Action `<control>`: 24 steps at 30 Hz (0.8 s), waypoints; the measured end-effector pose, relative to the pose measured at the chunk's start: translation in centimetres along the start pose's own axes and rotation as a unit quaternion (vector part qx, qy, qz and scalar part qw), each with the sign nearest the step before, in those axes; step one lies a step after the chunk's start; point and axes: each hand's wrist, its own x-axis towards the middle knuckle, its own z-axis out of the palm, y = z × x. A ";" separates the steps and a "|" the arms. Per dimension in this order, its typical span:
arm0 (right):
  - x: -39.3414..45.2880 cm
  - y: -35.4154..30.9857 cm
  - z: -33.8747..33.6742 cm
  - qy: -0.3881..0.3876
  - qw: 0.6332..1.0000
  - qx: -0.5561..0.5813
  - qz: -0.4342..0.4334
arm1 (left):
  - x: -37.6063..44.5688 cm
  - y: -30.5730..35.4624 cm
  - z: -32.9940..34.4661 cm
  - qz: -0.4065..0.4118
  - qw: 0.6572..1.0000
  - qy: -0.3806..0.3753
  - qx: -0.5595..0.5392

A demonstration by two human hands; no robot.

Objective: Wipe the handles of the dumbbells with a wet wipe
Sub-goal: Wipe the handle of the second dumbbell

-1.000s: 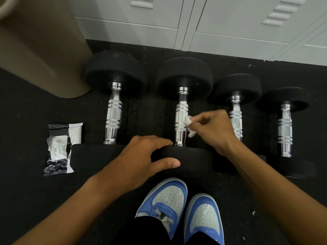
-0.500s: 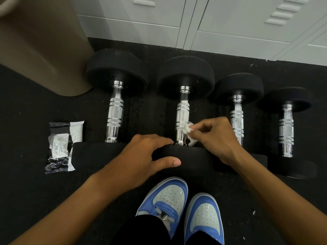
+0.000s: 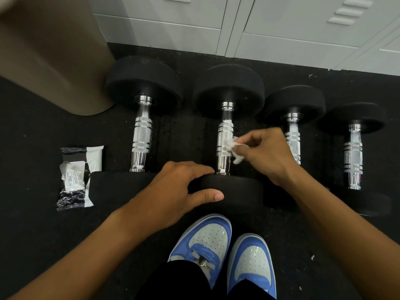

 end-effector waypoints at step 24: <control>-2.0 -0.2 -0.4 -0.064 0.996 -0.066 0.007 | 0.0 -0.3 0.0 0.002 1.000 0.002 0.000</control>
